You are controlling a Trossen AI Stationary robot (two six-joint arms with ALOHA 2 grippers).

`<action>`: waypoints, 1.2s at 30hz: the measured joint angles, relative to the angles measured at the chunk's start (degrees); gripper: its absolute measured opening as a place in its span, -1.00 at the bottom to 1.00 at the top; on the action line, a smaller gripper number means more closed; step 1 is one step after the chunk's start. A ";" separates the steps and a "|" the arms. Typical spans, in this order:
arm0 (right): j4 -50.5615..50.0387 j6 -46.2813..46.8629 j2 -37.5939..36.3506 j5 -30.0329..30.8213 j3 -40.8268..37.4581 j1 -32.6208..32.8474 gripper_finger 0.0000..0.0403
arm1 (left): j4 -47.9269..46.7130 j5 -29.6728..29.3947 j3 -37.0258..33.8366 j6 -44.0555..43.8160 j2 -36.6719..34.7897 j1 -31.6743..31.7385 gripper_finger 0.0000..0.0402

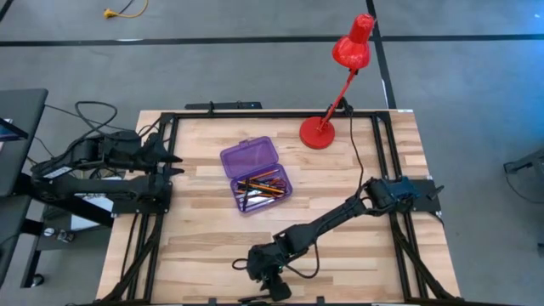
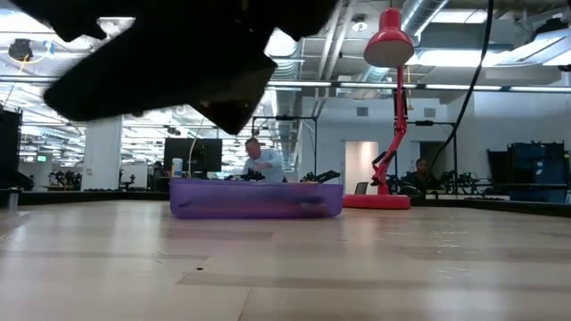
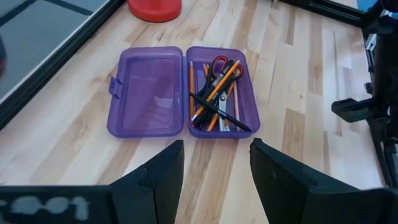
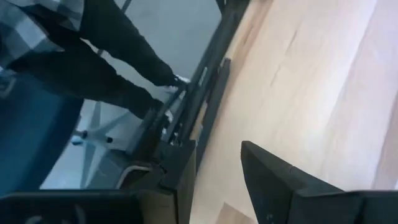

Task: Pick & place school supplies into a supply box
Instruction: Put the black pen into the purple supply box

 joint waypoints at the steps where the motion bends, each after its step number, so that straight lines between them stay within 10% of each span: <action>1: 0.59 0.25 0.01 0.02 0.00 0.00 -0.39 | 0.00 0.01 0.00 -0.22 0.00 0.00 -0.16; 36: -0.10 -6.27 4.66 10.37 4.74 2.80 -0.39 | 0.33 2.52 0.00 1.69 0.00 0.00 -0.16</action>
